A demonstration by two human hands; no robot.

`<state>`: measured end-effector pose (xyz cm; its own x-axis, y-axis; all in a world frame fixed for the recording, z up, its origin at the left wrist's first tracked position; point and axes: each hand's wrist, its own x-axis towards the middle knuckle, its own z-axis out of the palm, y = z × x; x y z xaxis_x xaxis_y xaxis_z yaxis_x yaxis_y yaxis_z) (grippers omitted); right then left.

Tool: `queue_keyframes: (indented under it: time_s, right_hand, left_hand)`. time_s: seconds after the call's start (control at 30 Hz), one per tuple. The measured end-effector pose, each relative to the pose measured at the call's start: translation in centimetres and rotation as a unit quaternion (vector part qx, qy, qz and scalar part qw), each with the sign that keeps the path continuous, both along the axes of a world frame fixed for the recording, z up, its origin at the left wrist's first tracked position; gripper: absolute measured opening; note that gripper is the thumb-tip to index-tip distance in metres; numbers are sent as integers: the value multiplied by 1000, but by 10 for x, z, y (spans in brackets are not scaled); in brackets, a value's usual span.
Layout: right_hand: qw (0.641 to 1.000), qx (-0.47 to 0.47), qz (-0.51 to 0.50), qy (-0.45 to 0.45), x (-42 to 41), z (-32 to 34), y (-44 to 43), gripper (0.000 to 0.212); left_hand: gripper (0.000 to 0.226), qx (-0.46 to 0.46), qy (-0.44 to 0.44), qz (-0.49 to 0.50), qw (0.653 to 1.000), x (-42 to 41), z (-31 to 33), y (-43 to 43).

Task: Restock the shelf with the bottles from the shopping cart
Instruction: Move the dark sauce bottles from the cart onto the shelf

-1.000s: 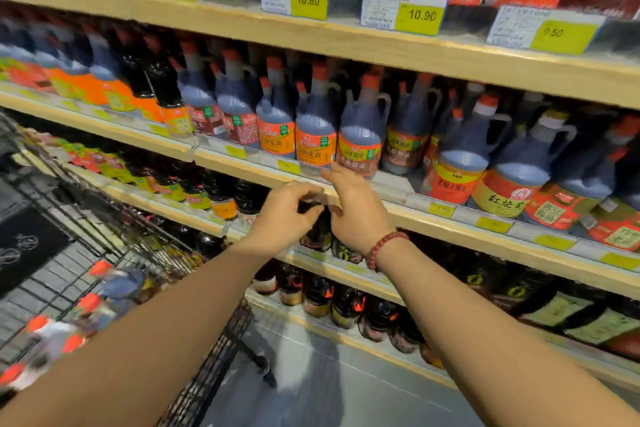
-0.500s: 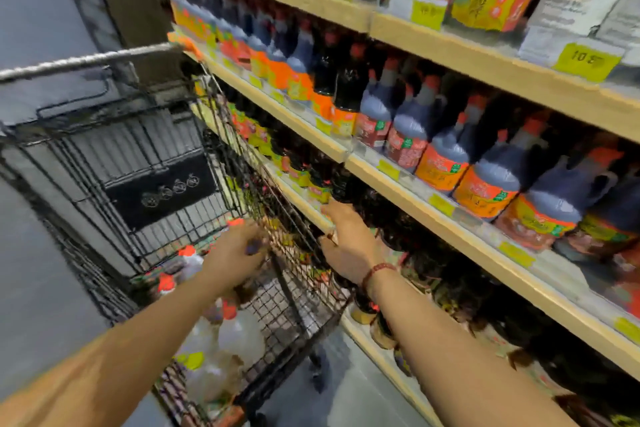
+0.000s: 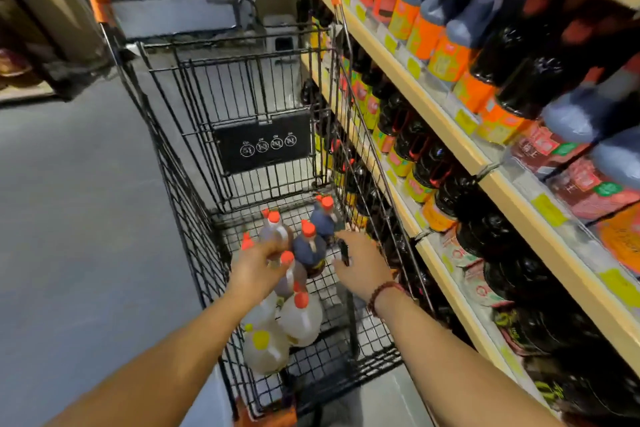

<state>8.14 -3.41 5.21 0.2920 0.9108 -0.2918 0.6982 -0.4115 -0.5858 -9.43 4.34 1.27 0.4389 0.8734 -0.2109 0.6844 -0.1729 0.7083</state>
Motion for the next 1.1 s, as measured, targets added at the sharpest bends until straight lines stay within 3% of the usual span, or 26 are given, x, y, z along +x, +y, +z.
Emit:
queue_keyframes:
  time_s: [0.3, 0.43, 0.5, 0.57, 0.77, 0.9, 1.1]
  right_hand:
    - [998, -64, 16, 19, 8, -85, 43, 31]
    - [997, -76, 18, 20, 9, -125, 63, 30]
    - [997, -74, 21, 5, 5, -141, 73, 21]
    - [997, -74, 7, -10, 0, -151, 78, 26]
    - [998, -49, -15, -44, -6, -161, 85, 24]
    - [997, -31, -17, -70, 5, -153, 79, 24]
    - [995, 92, 19, -33, 24, -112, 58, 19]
  left_hand:
    - [8, -57, -38, 81, 994, 21, -55, 0]
    - [31, -31, -69, 125, 989, 26, -73, 1]
    - [32, -43, -77, 136, 987, 27, -77, 3]
    - [30, -31, -81, 139, 987, 29, -79, 4]
    - [24, 7, -95, 119, 988, 24, -82, 5]
    - [26, -27, -97, 116, 988, 23, -78, 5]
    - [24, -98, -88, 135, 982, 27, -66, 15]
